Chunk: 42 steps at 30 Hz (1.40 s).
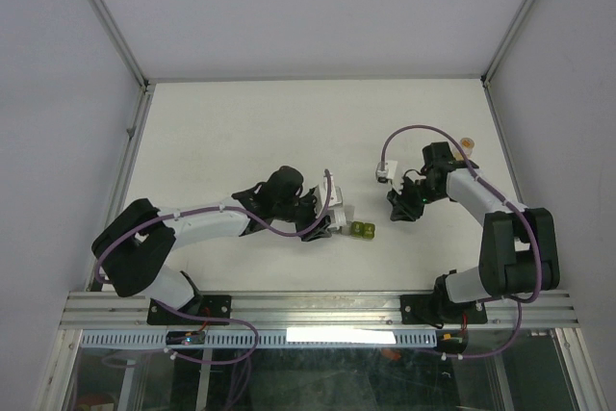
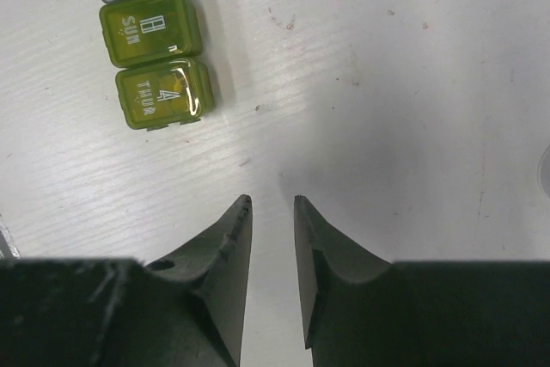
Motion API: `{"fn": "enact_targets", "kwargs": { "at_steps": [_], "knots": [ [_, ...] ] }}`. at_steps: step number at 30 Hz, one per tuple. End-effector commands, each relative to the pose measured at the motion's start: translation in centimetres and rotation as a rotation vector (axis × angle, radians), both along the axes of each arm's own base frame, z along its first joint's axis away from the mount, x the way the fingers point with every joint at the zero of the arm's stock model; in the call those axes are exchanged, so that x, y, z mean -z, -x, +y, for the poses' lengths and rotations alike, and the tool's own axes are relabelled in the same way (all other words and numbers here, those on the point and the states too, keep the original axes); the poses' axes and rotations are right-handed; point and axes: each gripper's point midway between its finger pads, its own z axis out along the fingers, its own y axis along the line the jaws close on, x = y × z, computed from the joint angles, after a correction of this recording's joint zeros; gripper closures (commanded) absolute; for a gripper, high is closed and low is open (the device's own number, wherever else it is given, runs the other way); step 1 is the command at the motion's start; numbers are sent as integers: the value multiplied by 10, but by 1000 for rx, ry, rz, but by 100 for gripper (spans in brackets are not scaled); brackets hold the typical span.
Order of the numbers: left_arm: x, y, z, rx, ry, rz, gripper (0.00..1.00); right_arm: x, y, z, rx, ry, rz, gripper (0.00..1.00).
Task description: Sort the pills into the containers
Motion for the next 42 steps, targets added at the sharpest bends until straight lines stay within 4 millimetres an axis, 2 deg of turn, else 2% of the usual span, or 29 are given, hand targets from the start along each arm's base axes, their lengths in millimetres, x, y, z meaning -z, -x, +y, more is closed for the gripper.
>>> {"fn": "enact_targets", "kwargs": {
  "at_steps": [1, 12, 42],
  "knots": [
    [-3, -2, -1, 50, -59, -34, 100, -22, -8, 3, 19, -73, -32, 71],
    [-1, -4, -10, 68, -161, -29, 100, -21, -13, -9, 117, -87, 52, 70],
    [2, -11, -13, 72, -329, -34, 100, -24, -10, -9, 120, -108, 64, 70]
  ]
}}
